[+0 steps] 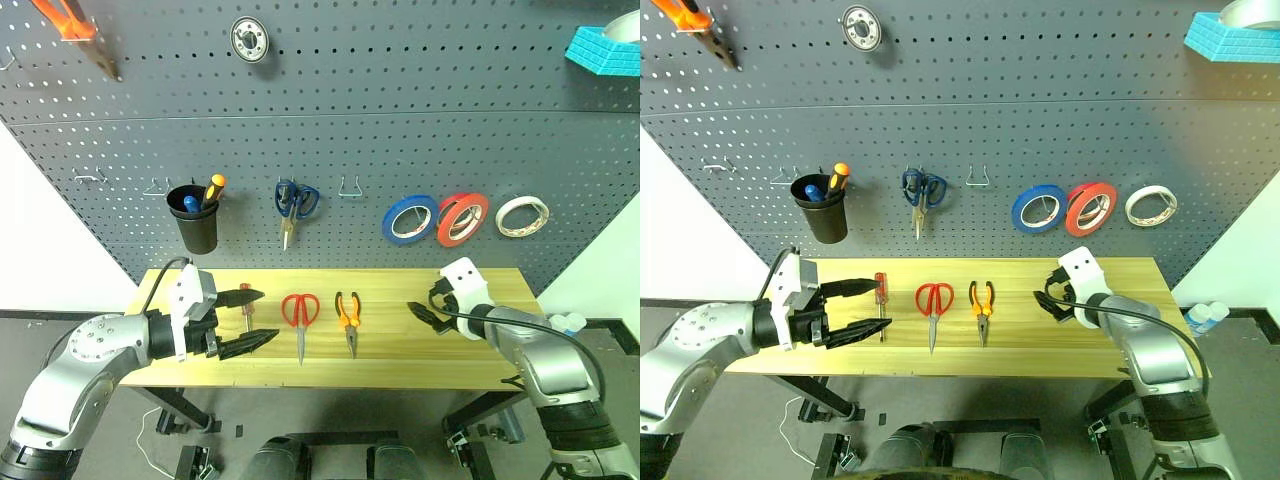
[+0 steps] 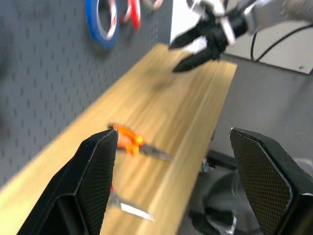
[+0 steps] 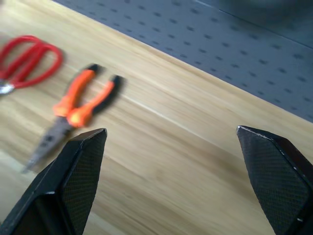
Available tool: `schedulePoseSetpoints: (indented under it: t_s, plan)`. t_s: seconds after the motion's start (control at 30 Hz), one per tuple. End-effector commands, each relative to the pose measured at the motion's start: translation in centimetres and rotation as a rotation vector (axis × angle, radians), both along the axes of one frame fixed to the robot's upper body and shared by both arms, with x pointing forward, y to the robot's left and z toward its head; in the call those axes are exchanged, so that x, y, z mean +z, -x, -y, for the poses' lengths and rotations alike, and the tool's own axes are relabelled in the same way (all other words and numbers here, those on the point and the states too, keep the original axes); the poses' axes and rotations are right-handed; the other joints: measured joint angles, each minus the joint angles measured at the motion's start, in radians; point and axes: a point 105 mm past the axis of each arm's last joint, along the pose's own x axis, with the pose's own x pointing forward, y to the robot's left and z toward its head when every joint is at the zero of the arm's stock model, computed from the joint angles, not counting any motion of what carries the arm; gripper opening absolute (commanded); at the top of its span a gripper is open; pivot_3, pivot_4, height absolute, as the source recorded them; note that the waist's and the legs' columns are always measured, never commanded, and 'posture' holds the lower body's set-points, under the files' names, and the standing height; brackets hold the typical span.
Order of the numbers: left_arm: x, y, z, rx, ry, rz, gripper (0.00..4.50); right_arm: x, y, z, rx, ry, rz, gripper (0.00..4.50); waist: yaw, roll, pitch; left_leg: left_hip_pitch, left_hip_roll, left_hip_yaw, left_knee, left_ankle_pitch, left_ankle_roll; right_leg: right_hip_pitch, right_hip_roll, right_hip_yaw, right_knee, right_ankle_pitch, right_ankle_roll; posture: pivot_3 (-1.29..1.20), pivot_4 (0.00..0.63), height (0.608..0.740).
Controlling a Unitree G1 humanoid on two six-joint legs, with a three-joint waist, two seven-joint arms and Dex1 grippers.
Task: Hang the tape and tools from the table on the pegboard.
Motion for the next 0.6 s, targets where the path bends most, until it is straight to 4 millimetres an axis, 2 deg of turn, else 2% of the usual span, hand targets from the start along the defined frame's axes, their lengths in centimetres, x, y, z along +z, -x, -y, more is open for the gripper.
schedulePoseSetpoints:
  t_s: [0.03,0.2,0.37,0.5,0.6]
  plan:
    - [0.2,-0.3,-0.8,0.053,-0.001,0.04,3.8,1.1,-0.5,-2.2,0.032,-0.012,0.04,4.45,0.006,0.0,0.0,0.0,0.0,0.0,0.0,0.0,0.0,0.0,0.0,0.0,0.0,0.0,-0.001,-0.02,0.031,0.68]
    - [-1.2,-0.5,-1.2,0.13,0.025,0.032,3.8,0.5,-1.3,-4.3,0.029,-0.024,0.037,4.45,0.021,-0.001,0.002,0.0,0.0,0.0,0.0,0.0,0.0,-0.001,0.0,0.0,0.0,-0.001,-0.002,-0.02,0.056,0.68]
    - [-1.7,-0.1,-0.8,0.146,0.049,0.021,3.8,0.2,-3.1,-4.9,-0.06,-0.007,0.036,4.45,0.021,-0.002,0.005,0.0,0.0,0.0,-0.001,0.0,0.0,-0.001,0.0,0.0,-0.001,-0.001,-0.002,-0.02,0.07,0.68]
    - [-1.6,0.4,-0.2,0.146,0.065,0.016,3.8,-0.4,-4.4,-6.1,-0.159,0.0,0.029,4.45,0.018,-0.001,0.012,0.0,0.0,0.0,-0.002,0.0,0.0,-0.002,0.0,0.0,0.0,-0.002,-0.003,-0.02,0.097,0.68]
    - [-1.5,0.7,-0.1,0.147,0.065,0.012,3.8,-0.7,-4.4,-7.6,-0.159,0.001,0.028,4.45,0.018,0.0,0.024,-0.001,0.0,0.0,-0.002,0.0,0.0,-0.002,0.0,0.0,0.0,-0.002,-0.003,-0.02,0.119,0.68]
